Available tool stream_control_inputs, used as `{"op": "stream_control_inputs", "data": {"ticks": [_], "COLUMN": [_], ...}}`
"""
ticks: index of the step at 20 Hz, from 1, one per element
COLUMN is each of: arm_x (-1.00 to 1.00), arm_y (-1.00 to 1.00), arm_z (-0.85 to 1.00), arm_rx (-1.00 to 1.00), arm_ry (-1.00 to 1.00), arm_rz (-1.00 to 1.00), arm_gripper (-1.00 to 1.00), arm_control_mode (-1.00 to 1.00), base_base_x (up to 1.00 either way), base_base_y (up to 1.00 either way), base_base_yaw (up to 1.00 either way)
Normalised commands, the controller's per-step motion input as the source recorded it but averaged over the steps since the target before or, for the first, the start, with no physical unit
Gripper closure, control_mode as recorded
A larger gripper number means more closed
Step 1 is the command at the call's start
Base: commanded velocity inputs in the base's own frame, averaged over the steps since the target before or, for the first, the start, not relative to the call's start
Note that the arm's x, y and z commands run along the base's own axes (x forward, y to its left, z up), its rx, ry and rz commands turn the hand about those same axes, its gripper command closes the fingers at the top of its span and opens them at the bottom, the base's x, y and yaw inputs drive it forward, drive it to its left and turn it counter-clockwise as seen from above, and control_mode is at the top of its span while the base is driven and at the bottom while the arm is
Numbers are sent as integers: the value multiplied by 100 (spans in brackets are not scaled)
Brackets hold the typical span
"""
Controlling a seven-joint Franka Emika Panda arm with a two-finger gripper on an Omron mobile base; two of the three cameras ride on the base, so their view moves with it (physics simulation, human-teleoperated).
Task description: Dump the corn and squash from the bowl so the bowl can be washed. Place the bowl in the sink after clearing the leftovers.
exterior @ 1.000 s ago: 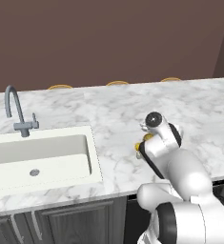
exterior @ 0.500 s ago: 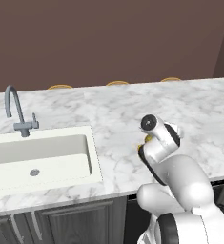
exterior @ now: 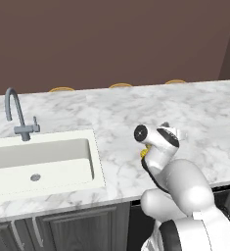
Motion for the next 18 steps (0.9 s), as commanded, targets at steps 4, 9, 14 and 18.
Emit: {"op": "stream_control_inputs", "data": {"ticks": [4,9,14,18], "arm_x": [0,-3,-9,-5], "arm_y": [0,0,0,0], "arm_z": [1,12,9,2], "arm_rx": [-15,-12,-11,-13], "arm_ry": [5,0,4,11], "arm_rz": [-3,-2,-4,-4], "arm_gripper": [100,100,100,100], "arm_control_mode": [-100,-100,-100,-100], "base_base_x": [0,0,0,0], "base_base_y": [0,0,0,0], "base_base_yaw": [0,0,0,0]}}
